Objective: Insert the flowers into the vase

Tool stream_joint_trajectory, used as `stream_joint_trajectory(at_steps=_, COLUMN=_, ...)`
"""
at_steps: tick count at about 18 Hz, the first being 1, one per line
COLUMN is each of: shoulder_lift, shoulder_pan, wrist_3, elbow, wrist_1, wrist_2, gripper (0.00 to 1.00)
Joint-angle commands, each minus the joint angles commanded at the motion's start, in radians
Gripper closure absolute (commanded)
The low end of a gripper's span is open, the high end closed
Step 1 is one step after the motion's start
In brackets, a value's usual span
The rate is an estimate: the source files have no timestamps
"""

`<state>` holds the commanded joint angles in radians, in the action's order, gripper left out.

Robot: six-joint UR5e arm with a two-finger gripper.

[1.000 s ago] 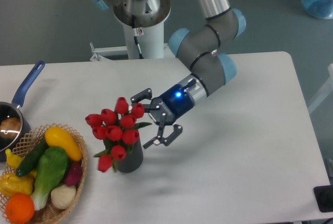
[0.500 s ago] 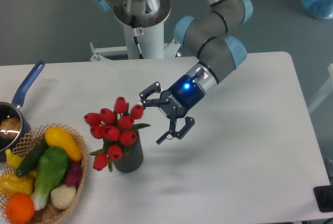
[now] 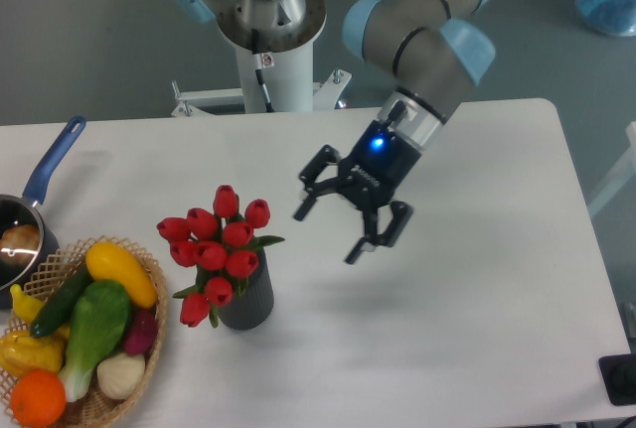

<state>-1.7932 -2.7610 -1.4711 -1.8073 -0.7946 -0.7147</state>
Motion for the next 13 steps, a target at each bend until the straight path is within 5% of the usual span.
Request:
stream_joint_trajectory(at_steps=2, shoulder_lift=-0.008, shoulder_pan=-0.015, wrist_3=0.008, elbow=0.046, wrist_1=-0.003, wrist_2=-0.066, gripper=0.0)
stream_joint_trajectory(at_steps=8, shoulder_lift=-0.008, shoulder_pan=-0.075, wrist_3=-0.001, elbow=0.118, wrist_1=-0.002, wrist_2=-0.49, gripper=0.0)
stream_joint_trajectory(at_steps=13, shoulder_lift=0.037, shoulder_pan=-0.15, wrist_3=-0.026, elbow=0.121, wrist_1=-0.005, wrist_2=-0.682, gripper=0.0)
